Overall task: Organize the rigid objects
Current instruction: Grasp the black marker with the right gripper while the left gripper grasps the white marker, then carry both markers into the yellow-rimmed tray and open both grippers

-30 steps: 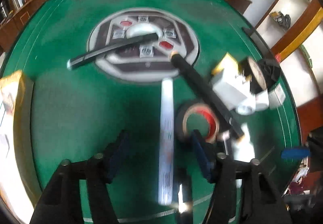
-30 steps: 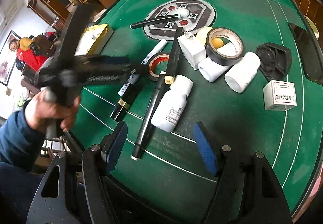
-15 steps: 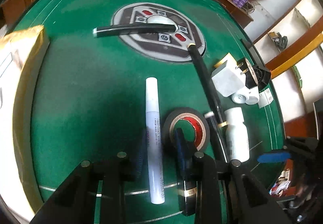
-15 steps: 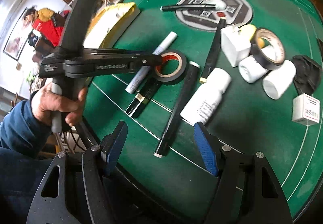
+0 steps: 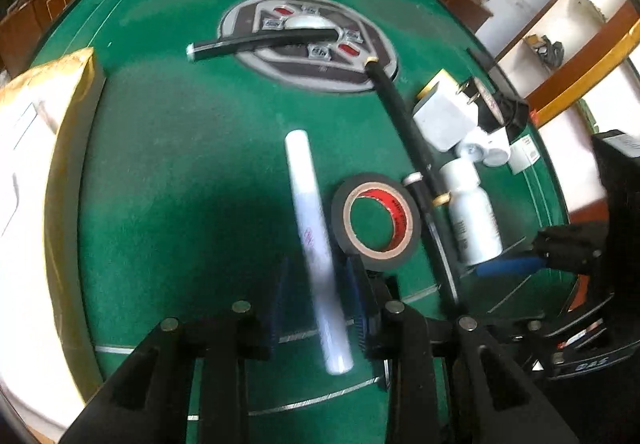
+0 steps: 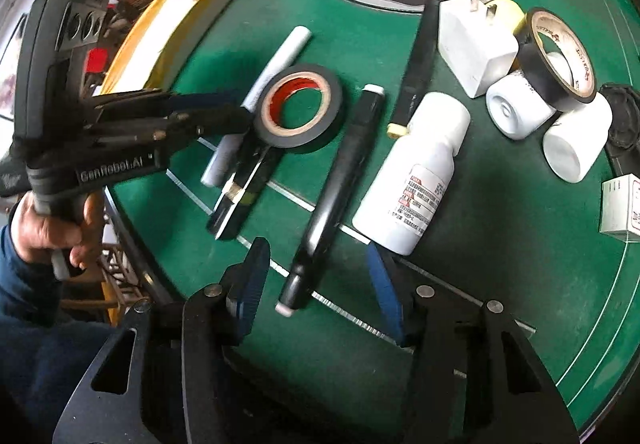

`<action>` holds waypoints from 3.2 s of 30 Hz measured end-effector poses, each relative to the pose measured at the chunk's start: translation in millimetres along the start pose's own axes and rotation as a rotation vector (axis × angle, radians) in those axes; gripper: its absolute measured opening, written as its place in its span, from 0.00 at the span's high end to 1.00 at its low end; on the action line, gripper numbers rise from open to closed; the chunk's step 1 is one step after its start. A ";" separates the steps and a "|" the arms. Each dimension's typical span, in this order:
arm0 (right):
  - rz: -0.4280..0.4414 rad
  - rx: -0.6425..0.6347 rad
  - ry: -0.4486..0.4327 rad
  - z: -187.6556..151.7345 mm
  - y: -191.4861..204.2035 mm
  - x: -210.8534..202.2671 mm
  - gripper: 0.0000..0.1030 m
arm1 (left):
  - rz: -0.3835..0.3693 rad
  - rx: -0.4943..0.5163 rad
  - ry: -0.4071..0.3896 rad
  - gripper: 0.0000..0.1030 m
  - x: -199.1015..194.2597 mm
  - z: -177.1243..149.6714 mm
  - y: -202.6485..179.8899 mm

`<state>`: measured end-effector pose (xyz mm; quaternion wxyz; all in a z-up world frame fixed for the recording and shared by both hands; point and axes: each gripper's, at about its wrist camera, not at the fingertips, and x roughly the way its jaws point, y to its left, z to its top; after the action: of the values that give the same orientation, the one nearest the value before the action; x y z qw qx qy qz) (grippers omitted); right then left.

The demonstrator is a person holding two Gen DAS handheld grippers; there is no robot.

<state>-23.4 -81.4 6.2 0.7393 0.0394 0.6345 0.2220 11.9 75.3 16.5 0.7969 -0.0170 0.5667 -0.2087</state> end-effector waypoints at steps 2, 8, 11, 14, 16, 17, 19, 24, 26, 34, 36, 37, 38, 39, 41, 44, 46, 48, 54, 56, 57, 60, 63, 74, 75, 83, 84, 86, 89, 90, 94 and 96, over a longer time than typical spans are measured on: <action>-0.018 0.011 0.009 5.2 -2.7 5.4 0.51 | 0.030 0.023 -0.005 0.69 2.4 6.8 -4.1; -0.200 -0.101 -0.015 26.1 14.8 11.8 0.78 | 0.065 0.026 -0.016 0.83 7.6 18.5 -5.1; -0.206 -0.094 -0.020 23.8 13.4 8.9 0.81 | 0.085 0.039 -0.008 0.87 6.3 3.6 -7.1; -0.187 -0.061 -0.032 14.7 4.3 2.0 0.83 | 0.075 0.014 -0.016 0.87 -2.4 -16.5 -6.7; -0.166 -0.052 -0.038 11.3 1.1 -1.7 0.83 | 0.091 0.002 -0.022 0.87 -5.6 -23.7 -6.8; -0.164 -0.055 -0.037 10.2 2.3 -2.9 0.83 | 0.102 0.001 -0.019 0.87 -5.7 -24.1 -7.8; -0.164 -0.055 -0.029 6.8 -1.4 -4.2 0.83 | 0.127 0.018 -0.015 0.87 -2.8 -22.7 -12.4; -0.180 -0.057 -0.029 12.0 1.7 0.3 0.82 | 0.229 0.085 -0.020 0.86 3.1 -24.3 -29.2; -0.177 -0.056 -0.033 11.4 4.7 0.3 0.82 | 0.230 0.067 -0.033 0.86 3.1 -24.7 -26.9; -0.144 -0.040 -0.080 0.1 3.1 -14.6 0.84 | 0.164 -0.003 -0.100 0.88 -15.6 -30.3 -19.8; -0.135 -0.041 -0.095 -2.1 3.7 -21.1 0.84 | 0.155 -0.013 -0.128 0.88 -24.8 -27.3 -17.8; -0.141 -0.053 -0.100 -3.2 6.8 -23.8 0.84 | 0.152 -0.018 -0.142 0.88 -29.8 -26.2 -16.7; -0.147 -0.066 -0.109 -4.1 10.5 -26.6 0.84 | 0.155 -0.021 -0.154 0.88 -35.4 -25.4 -15.7; -0.155 -0.079 -0.115 -4.3 13.9 -28.6 0.84 | 0.157 -0.028 -0.169 0.88 -41.4 -24.6 -14.0; -0.188 -0.126 -0.130 -2.7 24.8 -33.8 0.85 | 0.156 -0.040 -0.191 0.88 -49.2 -23.0 -11.0; -0.223 -0.180 -0.151 1.1 38.8 -38.9 0.85 | 0.164 -0.055 -0.221 0.88 -61.0 -24.1 -7.4; -0.242 -0.216 -0.161 5.6 47.4 -41.3 0.85 | 0.172 -0.066 -0.236 0.88 -67.3 -26.0 -5.0; -0.253 -0.248 -0.164 8.0 56.7 -41.7 0.85 | 0.175 -0.079 -0.250 0.88 -73.4 -28.3 -1.1; -0.269 -0.323 -0.183 17.1 85.2 -39.9 0.85 | 0.197 -0.117 -0.285 0.88 -91.9 -35.1 12.6; -0.271 -0.336 -0.186 19.7 91.4 -39.7 0.85 | 0.202 -0.128 -0.295 0.88 -98.0 -39.3 17.5; -0.268 -0.342 -0.190 21.6 95.2 -40.1 0.85 | 0.206 -0.132 -0.298 0.88 -99.9 -40.5 19.4; -0.267 -0.366 -0.197 27.0 107.7 -39.4 0.85 | 0.215 -0.148 -0.308 0.88 -106.0 -45.3 27.3; -0.268 -0.396 -0.204 31.6 121.6 -37.8 0.85 | 0.226 -0.169 -0.317 0.88 -112.4 -50.7 37.0; -0.236 -0.492 -0.221 52.6 180.8 -26.5 0.85 | 0.269 -0.246 -0.342 0.88 -135.1 -67.7 81.4; -0.232 -0.499 -0.224 54.7 186.0 -25.5 0.85 | 0.272 -0.250 -0.344 0.88 -136.3 -68.6 85.4; -0.196 -0.550 -0.221 76.3 227.9 -10.1 0.84 | 0.295 -0.301 -0.343 0.88 -142.6 -75.6 120.9; -0.189 -0.554 -0.215 79.7 232.3 -6.5 0.84 | 0.295 -0.307 -0.341 0.88 -142.5 -75.8 124.8; -0.176 -0.554 -0.206 85.6 239.1 -0.4 0.84 | 0.297 -0.318 -0.335 0.88 -141.7 -76.3 133.9; -0.169 -0.557 -0.198 93.8 249.3 7.8 0.84 | 0.294 -0.331 -0.326 0.88 -139.5 -76.2 146.4; -0.167 -0.556 -0.194 96.5 252.4 10.6 0.84 | 0.296 -0.334 -0.324 0.88 -139.1 -76.4 149.2; -0.155 -0.558 -0.175 106.2 263.1 22.9 0.84 | 0.294 -0.351 -0.312 0.88 -135.0 -75.9 165.0; -0.143 -0.552 -0.159 111.4 269.8 30.8 0.84 | 0.289 -0.359 -0.302 0.88 -132.0 -75.4 174.0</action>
<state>11.0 197.5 90.9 0.7832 -0.1907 0.4913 0.3299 -38.0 296.3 62.0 0.8782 -0.1077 0.4658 0.0159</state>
